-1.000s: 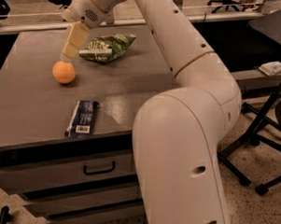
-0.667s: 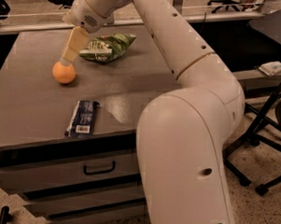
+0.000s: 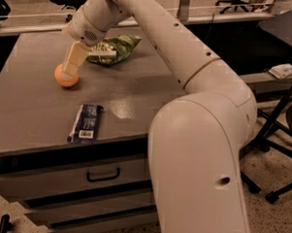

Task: Pick orange

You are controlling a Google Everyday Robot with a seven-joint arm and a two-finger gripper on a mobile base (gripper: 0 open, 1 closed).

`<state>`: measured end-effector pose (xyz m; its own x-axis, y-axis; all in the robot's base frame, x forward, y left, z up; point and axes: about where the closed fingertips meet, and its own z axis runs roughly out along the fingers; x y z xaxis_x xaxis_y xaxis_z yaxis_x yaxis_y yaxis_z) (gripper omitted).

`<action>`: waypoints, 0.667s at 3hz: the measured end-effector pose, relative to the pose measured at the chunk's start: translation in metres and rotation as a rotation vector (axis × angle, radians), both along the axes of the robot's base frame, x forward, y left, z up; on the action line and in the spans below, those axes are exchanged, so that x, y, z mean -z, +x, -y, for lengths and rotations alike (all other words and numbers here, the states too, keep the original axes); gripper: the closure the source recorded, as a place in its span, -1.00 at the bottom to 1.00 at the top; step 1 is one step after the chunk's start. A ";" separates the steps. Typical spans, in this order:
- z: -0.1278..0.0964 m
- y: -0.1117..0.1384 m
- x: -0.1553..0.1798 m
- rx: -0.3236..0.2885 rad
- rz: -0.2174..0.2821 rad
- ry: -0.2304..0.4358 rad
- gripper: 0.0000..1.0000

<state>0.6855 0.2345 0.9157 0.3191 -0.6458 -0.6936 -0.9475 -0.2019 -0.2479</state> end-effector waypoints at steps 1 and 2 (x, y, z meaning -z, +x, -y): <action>-0.004 0.002 0.018 0.007 0.003 -0.006 -1.00; -0.005 0.005 0.029 0.017 -0.012 -0.012 -0.62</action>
Offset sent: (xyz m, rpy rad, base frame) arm 0.0100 -0.0002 -0.0369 -0.0170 0.0207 -0.0395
